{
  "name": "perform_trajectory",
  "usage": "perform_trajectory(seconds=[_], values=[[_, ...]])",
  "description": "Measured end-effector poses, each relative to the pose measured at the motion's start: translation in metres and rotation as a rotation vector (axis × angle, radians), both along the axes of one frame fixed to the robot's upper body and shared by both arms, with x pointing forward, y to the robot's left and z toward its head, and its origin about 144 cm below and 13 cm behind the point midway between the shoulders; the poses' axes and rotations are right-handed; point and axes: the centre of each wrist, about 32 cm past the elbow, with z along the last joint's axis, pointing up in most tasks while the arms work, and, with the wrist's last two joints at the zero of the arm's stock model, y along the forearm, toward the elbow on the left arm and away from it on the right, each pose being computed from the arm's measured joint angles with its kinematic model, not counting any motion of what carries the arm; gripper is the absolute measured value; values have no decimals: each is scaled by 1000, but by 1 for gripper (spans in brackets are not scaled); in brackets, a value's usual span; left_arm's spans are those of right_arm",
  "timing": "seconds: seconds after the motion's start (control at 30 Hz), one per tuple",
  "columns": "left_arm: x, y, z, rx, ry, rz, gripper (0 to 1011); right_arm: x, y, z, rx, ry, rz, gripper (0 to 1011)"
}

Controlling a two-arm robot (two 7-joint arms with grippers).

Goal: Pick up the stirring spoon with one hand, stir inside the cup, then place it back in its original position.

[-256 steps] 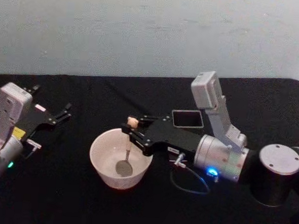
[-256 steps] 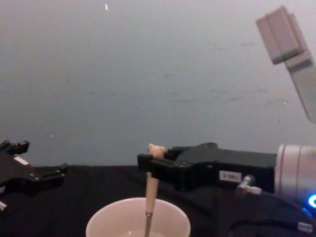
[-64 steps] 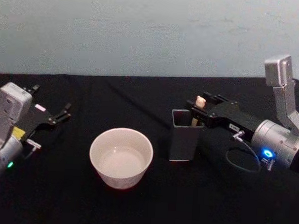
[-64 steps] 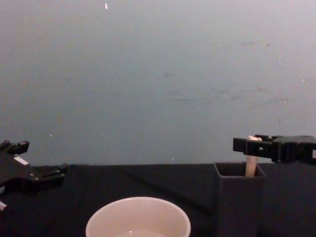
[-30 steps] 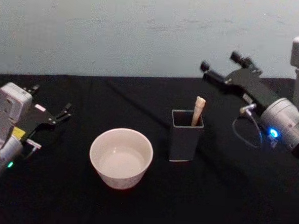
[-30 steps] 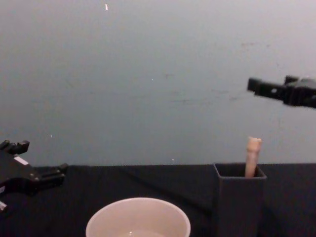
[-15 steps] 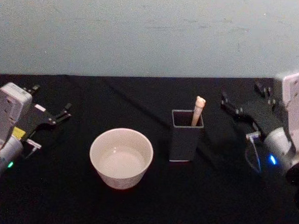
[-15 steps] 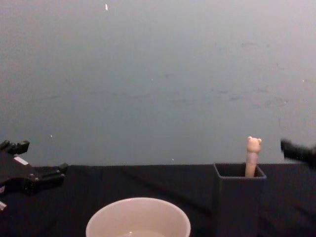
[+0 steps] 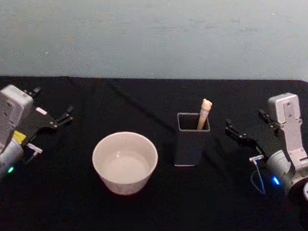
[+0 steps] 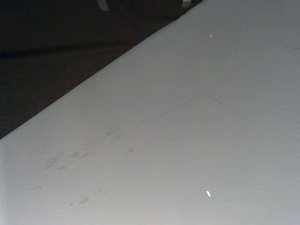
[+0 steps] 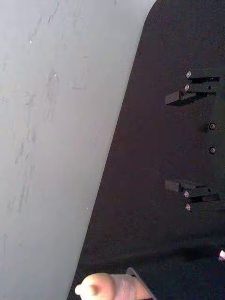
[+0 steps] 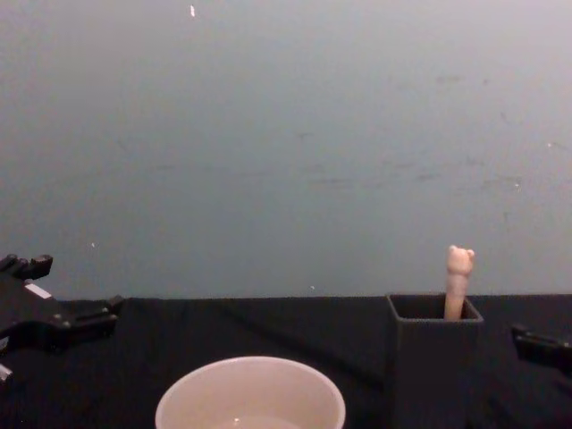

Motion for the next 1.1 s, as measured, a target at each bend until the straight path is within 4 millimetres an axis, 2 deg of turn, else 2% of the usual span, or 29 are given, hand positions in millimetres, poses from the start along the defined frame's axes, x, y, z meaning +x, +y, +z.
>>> perform_trajectory(seconds=[1.1], values=[[0,0,0,0,0,0,1002,-1,0,1,2,-1,6,1000]])
